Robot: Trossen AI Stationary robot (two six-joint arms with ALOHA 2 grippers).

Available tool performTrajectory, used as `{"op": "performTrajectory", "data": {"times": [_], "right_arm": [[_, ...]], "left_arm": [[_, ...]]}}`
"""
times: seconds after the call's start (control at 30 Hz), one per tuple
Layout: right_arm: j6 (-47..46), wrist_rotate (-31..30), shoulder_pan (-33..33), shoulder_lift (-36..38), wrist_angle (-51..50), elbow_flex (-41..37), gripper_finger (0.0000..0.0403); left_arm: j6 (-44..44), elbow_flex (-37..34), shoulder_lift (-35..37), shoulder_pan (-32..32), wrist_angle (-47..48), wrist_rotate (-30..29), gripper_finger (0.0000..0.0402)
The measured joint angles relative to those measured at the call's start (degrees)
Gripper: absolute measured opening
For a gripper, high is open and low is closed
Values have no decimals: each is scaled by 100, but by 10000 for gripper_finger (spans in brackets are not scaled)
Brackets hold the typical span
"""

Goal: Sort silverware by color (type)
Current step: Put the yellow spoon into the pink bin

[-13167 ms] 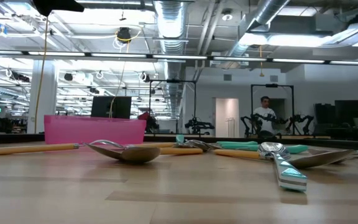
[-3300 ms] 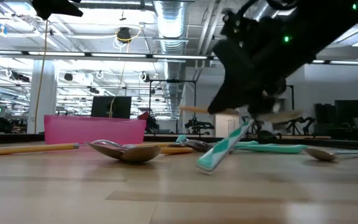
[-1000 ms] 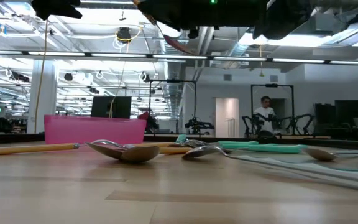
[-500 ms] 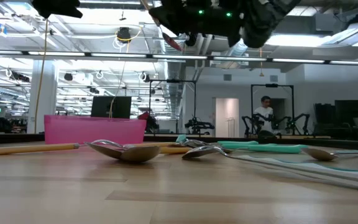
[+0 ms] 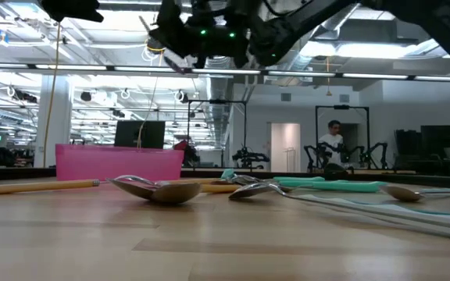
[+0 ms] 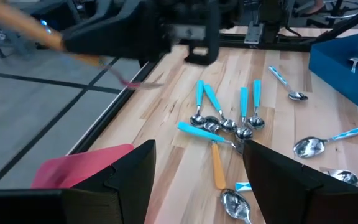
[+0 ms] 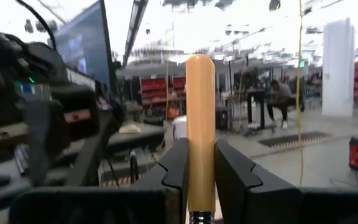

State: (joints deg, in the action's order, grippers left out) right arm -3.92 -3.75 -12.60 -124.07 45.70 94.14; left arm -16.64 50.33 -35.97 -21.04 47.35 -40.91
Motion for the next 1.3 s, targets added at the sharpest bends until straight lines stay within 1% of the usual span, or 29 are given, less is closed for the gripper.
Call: {"op": "performTrajectory", "data": {"times": [0.1,0.2,0.33,0.4,0.47,0.5,0.6,0.7,0.73,0.8,0.87,0.97,1.03,1.07,1.13,1.23,1.3], "right_arm": [[-54,95,-76,-18,-581,240,78],[-59,100,-186,2,-762,267,78],[-369,186,-415,-18,-768,256,78],[-462,232,-528,-16,-924,261,78],[-550,296,-625,-200,-1002,338,78],[-697,437,-690,-291,-1152,380,78],[-1143,944,-849,-793,-1572,905,78],[-1394,1392,-982,-1068,-2214,1578,78],[-1380,1423,-999,-1175,-2393,1845,78],[-1263,1429,-1016,-1282,-3115,2295,78],[-979,1431,-1002,-1420,-3874,2741,78],[-649,1546,-971,-1746,-4725,3516,78],[-566,1707,-964,-1990,-5024,4017,78],[-531,1739,-961,-2087,-5034,4121,78],[-626,1743,-940,-2123,-4886,3995,78],[-697,1743,-968,-2217,-5106,3968,78],[-728,1766,-961,-2256,-5049,3974,78]], "left_arm": [[0,0,0,0,0,13,226],[0,0,0,0,-2,14,226],[63,0,0,0,-4,7,226],[110,0,0,0,-5,7,226],[114,0,0,0,-7,7,226],[118,0,0,0,-7,5,226],[120,0,1,0,-5,4,226],[120,0,2,0,-3,3,226],[120,0,2,0,-1,3,226],[120,0,2,0,28,3,226],[120,0,2,0,70,-1,226],[122,0,1,0,82,-8,226],[122,0,2,0,86,-8,226],[122,0,2,0,96,-6,226],[120,0,2,0,105,-8,226],[118,0,2,0,139,-6,226],[118,0,1,0,136,-6,226]]}}
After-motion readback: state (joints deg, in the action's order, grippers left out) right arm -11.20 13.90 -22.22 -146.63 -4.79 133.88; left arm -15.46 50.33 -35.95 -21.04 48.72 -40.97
